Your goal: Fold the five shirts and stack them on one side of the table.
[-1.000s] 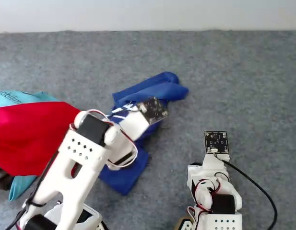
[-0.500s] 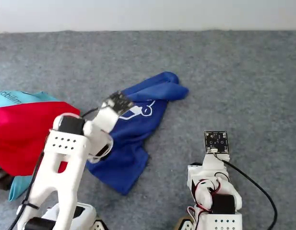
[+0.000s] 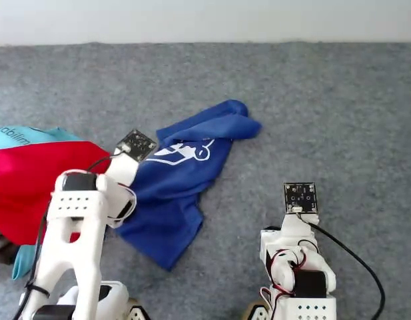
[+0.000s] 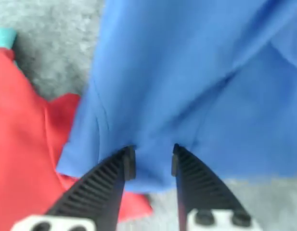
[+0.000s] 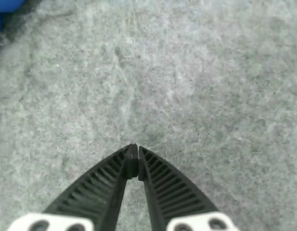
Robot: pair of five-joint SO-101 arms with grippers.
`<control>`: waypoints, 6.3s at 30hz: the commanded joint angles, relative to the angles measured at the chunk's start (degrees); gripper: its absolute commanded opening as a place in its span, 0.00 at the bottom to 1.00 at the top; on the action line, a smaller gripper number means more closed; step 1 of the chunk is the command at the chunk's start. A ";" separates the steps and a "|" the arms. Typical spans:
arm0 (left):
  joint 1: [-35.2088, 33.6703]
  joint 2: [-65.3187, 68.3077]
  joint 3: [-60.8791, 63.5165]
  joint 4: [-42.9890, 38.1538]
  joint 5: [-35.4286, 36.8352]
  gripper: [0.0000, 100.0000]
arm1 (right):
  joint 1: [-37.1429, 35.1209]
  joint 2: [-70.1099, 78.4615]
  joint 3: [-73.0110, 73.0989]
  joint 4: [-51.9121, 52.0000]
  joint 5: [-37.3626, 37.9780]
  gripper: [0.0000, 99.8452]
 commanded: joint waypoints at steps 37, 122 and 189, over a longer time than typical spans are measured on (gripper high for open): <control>26.81 14.68 2.42 0.09 10.55 0.25 | -0.04 -0.40 0.79 -0.48 -0.53 0.01; 36.75 12.31 -90.51 -6.95 -19.08 0.01 | 13.76 -0.57 0.70 -15.78 29.63 0.05; -17.23 -3.87 -33.54 21.80 3.34 0.01 | -15.52 119.69 -101.27 3.65 28.48 0.05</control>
